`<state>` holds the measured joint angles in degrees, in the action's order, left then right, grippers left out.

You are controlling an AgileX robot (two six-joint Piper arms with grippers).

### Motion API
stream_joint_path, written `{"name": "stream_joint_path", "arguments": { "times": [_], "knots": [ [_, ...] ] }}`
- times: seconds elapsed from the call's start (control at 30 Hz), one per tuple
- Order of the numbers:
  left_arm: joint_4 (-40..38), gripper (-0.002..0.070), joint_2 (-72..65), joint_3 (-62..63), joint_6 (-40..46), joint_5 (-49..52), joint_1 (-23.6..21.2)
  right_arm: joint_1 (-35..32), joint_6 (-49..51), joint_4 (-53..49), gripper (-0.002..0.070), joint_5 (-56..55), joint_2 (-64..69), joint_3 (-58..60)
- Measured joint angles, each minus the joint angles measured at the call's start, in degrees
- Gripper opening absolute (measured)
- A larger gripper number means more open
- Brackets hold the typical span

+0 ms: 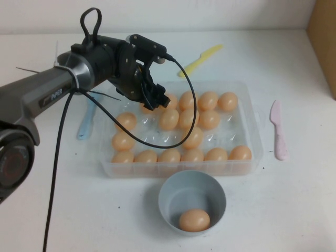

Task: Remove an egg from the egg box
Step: Pick up the egg from the plastic box

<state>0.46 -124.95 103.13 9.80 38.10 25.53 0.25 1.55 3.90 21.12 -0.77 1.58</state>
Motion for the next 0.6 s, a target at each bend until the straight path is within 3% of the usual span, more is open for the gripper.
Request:
{"name": "stream_joint_path", "arguments": {
  "times": [0.6],
  "knots": [
    [0.74,0.0405,-2.40,0.00,-0.04,-2.69,0.00,0.00,0.00,0.00,-0.0018,0.00,0.00,0.00]
  ]
}}
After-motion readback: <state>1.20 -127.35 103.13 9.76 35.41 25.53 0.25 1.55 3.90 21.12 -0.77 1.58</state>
